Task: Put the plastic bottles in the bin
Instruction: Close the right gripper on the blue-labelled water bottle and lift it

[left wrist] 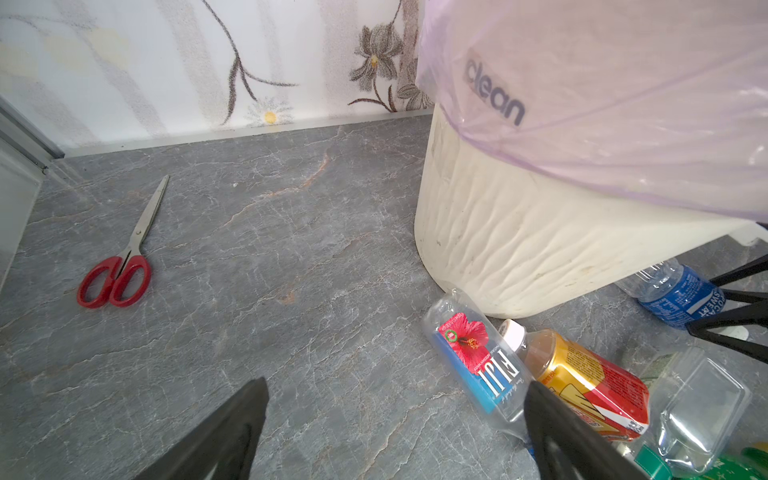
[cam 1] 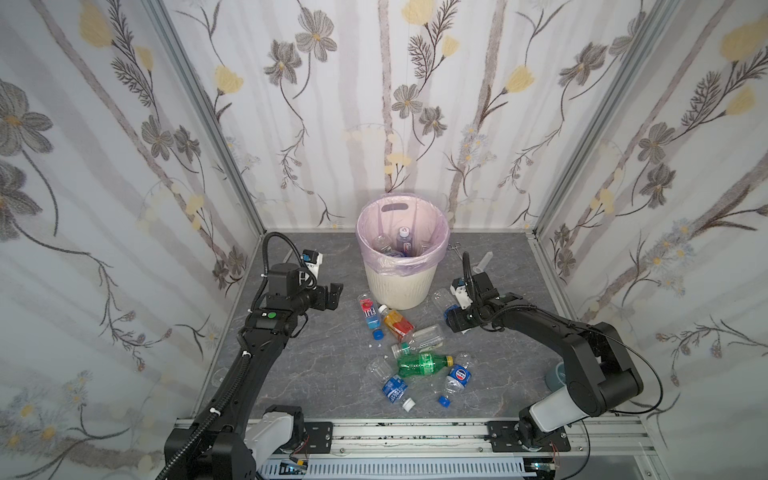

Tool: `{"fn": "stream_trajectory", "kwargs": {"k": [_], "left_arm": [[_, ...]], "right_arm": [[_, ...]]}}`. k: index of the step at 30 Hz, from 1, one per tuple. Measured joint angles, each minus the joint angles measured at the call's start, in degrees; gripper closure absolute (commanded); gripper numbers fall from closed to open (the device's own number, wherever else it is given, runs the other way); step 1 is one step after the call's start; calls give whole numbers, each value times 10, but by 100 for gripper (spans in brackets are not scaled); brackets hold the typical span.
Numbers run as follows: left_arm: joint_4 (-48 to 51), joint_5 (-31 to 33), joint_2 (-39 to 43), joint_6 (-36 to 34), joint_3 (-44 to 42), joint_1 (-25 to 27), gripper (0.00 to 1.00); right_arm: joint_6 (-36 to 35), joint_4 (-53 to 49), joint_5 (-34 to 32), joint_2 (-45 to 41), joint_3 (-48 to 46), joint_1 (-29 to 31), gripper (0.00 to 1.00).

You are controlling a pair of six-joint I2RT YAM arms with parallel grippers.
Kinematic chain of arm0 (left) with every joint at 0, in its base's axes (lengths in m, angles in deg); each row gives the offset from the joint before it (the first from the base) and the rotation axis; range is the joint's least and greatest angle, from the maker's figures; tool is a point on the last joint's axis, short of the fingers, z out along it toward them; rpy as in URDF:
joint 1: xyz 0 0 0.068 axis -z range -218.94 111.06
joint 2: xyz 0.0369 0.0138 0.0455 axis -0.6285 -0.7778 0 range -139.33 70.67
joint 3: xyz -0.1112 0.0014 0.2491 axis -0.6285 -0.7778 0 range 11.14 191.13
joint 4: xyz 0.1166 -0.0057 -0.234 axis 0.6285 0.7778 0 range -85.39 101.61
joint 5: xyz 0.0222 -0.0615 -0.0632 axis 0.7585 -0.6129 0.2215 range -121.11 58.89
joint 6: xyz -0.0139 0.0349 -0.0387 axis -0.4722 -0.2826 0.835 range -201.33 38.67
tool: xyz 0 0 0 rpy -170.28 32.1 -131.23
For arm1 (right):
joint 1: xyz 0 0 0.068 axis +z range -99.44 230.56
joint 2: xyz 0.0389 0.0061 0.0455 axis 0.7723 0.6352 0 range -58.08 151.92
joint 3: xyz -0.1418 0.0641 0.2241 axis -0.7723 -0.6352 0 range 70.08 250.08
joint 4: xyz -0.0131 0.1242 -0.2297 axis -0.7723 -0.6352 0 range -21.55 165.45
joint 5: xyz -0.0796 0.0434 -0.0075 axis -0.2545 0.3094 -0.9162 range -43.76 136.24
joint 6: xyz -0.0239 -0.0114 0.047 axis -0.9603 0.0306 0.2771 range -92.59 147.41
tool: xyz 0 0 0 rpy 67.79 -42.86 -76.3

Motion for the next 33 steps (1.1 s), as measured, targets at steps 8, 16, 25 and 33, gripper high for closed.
{"fn": "stream_trajectory", "kwargs": {"k": [8,16,25,33], "left_arm": [[0,0,9,0,0,0,2],[0,3,19,-1,-1,0,2],[0,5,9,-2,2,0,2],[0,-2,5,0,2,0,2]], "right_arm": [[-2,4,-11,77,76,0,17],[5,6,-13,122,101,-4,24],[30,7,-25,126,96,-15,36],[42,8,-30,116,96,-23,47]]}}
